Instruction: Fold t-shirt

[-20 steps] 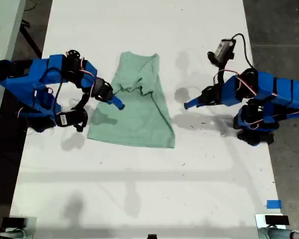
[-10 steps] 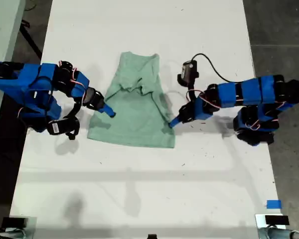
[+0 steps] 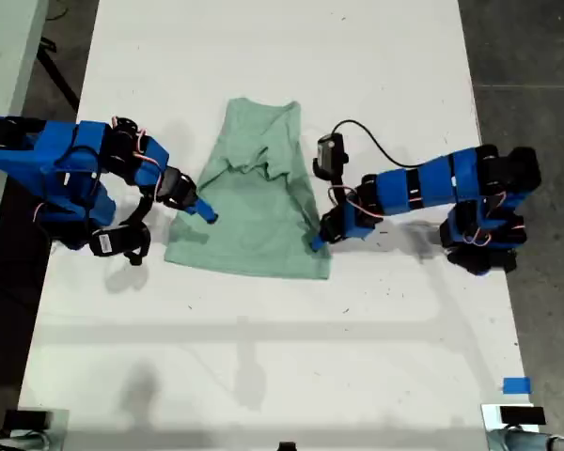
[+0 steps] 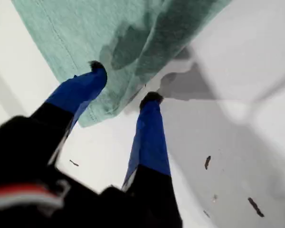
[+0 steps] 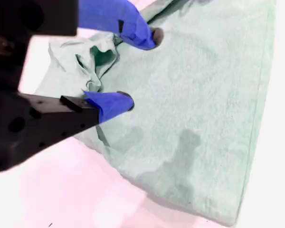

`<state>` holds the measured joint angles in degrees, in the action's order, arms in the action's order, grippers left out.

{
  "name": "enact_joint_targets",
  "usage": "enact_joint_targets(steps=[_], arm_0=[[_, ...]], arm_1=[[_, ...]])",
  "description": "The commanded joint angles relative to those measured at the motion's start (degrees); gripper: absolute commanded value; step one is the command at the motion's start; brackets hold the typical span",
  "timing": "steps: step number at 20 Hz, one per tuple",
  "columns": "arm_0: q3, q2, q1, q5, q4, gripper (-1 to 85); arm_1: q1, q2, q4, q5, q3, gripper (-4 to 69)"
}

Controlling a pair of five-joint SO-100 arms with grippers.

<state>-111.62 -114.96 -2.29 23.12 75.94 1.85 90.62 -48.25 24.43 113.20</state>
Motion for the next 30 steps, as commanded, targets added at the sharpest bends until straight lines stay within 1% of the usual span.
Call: enact_joint_targets(steps=[1,3,6,7,8,10,12,15,17,18,19,20,23,25,30], arm_0=[[0.4,-1.3,0.3,-0.6,-1.6,20.8],[0.2,-1.4,0.3,-0.6,-1.6,20.7],[-0.3,-1.7,0.1,-0.6,-1.7,20.6],[-0.3,-1.8,0.1,-0.6,-1.8,20.6],[-0.3,-1.8,0.1,-0.6,-1.8,20.6],[-0.4,-1.8,0.1,-0.6,-2.0,20.6],[-0.4,-1.7,0.2,-0.6,-2.3,20.5],[-0.4,-1.7,0.5,-0.6,-2.4,20.4],[-0.4,-1.8,0.7,-0.6,-2.5,20.3],[-0.4,-1.8,0.7,-0.6,-2.5,20.3],[-0.4,-1.8,0.7,-0.6,-2.6,20.3],[-0.4,-1.9,0.7,-0.6,-2.6,20.3],[-0.4,-2.2,0.8,-0.7,-2.6,20.2],[-0.4,-2.3,1.0,-0.8,-2.7,20.1],[-0.4,-2.2,1.1,-0.9,-3.3,20.2]], arm_1=[[-0.4,-1.6,3.0,-0.1,-2.7,15.2],[-0.8,-3.3,4.1,0.1,-2.7,10.3],[-1.0,-5.3,5.3,0.2,-2.7,0.3],[-0.9,-5.4,5.3,0.2,-2.9,-1.1],[-0.7,-5.3,4.6,-0.2,-3.3,-1.1],[-0.6,-5.3,0.6,-0.5,-5.8,-1.1],[-0.4,-4.9,-5.7,-0.3,-9.4,-1.1],[0.4,-3.7,-20.8,-0.2,-18.5,-1.1],[1.8,-4.7,-31.2,-0.5,-30.4,-1.1],[2.6,-6.9,-35.3,-0.7,-38.0,-1.1],[3.3,-10.2,-38.3,-1.1,-45.0,-1.1],[3.8,-13.7,-39.7,-1.7,-51.2,-1.1],[4.9,-23.2,-38.0,-3.2,-62.4,-1.1],[5.1,-27.2,-35.5,-5.7,-64.2,-1.1],[5.1,-30.3,-22.4,-9.2,-64.3,-1.1]])
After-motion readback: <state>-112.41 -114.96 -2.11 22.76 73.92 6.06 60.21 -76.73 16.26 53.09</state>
